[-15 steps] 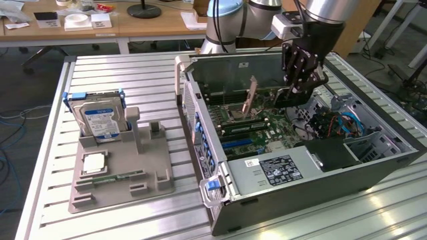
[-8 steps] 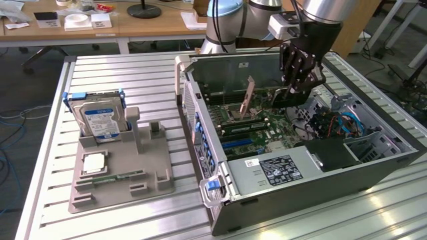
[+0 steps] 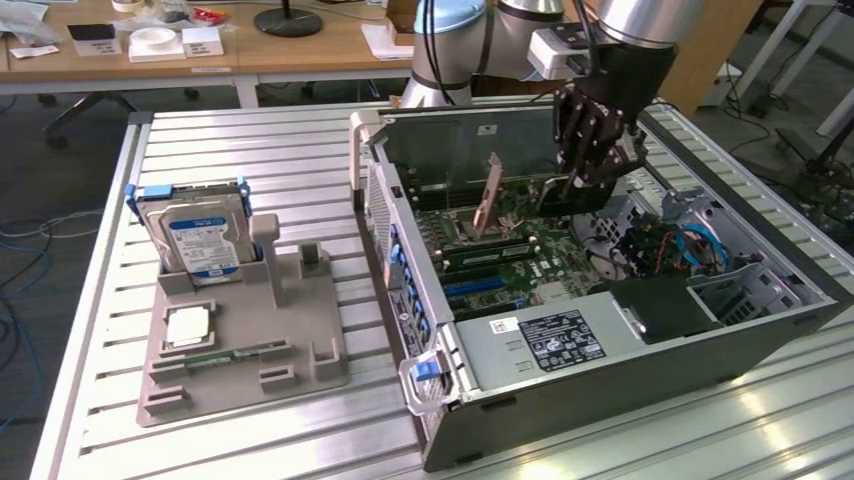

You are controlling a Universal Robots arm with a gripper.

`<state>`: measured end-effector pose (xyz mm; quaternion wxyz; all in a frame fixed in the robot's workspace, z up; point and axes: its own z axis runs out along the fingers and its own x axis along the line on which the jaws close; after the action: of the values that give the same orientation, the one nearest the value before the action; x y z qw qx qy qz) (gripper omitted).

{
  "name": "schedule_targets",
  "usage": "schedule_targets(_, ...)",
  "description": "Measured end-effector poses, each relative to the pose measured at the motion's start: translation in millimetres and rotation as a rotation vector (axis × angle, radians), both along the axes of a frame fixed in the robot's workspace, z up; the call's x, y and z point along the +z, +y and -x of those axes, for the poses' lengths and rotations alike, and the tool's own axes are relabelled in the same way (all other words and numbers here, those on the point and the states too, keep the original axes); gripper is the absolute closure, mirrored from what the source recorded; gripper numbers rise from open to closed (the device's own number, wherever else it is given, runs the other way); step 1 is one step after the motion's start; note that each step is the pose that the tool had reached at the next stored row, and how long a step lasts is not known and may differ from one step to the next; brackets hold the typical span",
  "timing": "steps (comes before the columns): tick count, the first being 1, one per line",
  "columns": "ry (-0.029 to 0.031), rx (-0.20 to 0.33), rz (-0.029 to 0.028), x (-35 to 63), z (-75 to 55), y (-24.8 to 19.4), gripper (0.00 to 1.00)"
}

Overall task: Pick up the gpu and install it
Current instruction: 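Insert the gpu into the slot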

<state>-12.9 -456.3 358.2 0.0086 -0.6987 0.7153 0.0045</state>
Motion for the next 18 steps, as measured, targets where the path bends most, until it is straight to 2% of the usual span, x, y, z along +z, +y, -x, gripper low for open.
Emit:
schedule_targets(9, 0.0000, 0.000, -0.0001, -9.3, 0.9, 0.0, 0.73)
schedule_targets(18, 0.0000, 0.000, -0.0001, -12.5, 1.0, 0.0, 0.73)
